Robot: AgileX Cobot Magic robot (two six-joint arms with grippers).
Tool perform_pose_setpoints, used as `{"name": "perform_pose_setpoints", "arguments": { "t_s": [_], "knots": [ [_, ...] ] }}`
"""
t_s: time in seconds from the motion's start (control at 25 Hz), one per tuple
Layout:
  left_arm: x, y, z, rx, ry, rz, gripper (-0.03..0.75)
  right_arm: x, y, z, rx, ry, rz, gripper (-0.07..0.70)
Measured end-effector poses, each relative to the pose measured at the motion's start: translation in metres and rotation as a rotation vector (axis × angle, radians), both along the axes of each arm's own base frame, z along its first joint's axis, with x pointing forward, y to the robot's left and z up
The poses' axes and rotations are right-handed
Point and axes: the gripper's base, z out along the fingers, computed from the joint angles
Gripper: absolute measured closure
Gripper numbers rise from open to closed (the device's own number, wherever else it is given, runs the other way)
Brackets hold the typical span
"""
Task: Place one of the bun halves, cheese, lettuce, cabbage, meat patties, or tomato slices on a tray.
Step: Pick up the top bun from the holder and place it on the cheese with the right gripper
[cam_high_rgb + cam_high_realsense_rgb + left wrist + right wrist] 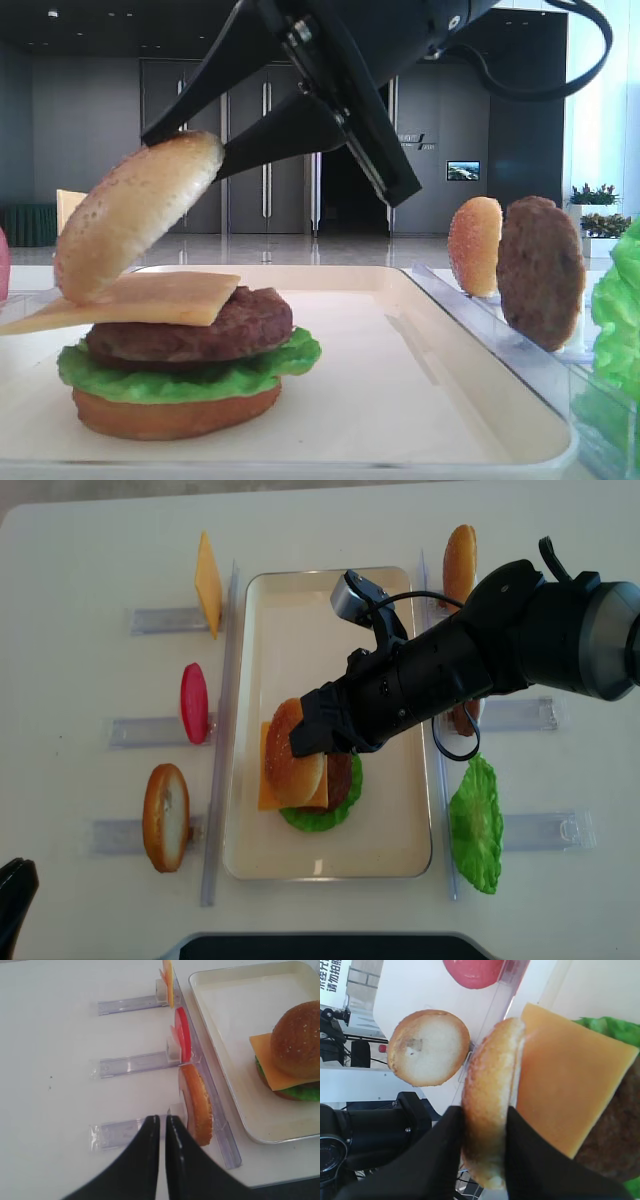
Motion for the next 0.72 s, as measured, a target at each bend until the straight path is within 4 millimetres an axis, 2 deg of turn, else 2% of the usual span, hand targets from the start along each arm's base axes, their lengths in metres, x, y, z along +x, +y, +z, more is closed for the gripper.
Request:
{"name": "perform_pose_setpoints", "arguments": {
  "t_s": [0.72],
  "knots": [
    [0.0, 0.0, 0.0, 0.0, 0.0, 0.0, 0.414, -0.0023, -0.0013, -0.0018, -0.023, -0.014, 0.039, 0.424]
  ]
}}
